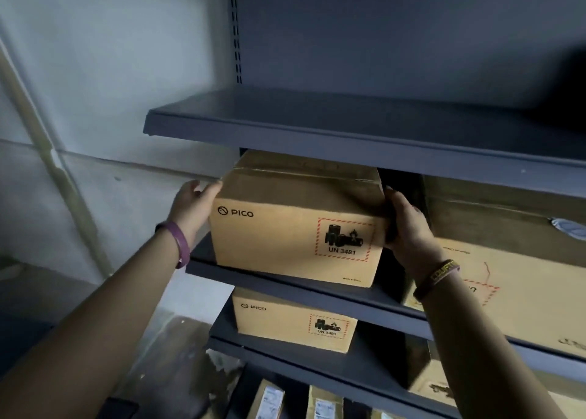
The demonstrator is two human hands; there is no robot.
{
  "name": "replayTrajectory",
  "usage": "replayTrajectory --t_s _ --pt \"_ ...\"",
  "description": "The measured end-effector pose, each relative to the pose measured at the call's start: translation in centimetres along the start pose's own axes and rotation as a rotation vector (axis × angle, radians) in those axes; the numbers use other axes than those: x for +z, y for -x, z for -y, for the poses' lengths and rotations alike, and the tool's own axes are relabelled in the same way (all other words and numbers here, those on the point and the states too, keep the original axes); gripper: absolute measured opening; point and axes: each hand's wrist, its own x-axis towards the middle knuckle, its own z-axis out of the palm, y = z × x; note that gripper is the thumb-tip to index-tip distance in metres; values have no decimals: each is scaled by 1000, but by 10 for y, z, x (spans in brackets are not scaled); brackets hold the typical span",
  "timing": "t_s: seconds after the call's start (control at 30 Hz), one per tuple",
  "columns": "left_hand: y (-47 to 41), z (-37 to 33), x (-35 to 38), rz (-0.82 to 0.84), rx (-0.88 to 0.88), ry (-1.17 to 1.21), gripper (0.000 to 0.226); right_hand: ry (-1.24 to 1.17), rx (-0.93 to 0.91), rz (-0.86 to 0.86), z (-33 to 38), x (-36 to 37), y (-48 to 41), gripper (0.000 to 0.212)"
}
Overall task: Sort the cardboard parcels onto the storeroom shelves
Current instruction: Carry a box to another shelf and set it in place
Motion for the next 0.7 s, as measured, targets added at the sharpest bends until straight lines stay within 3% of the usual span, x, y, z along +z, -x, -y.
replayTrajectory --t_s 0.13,0.27,0.5,0.7 --pt "-26 -6 -1 214 -199 31 65 -26 123 -9 8 4 -12 34" --pt "-32 -5 3 378 -257 126 46 -54 179 11 6 9 -15 25" --pt "0 2 -10 369 -200 89 42 -45 150 81 1 1 15 29" --pt "86 0 -36 288 -175 85 32 -5 142 196 5 -29 79 38"
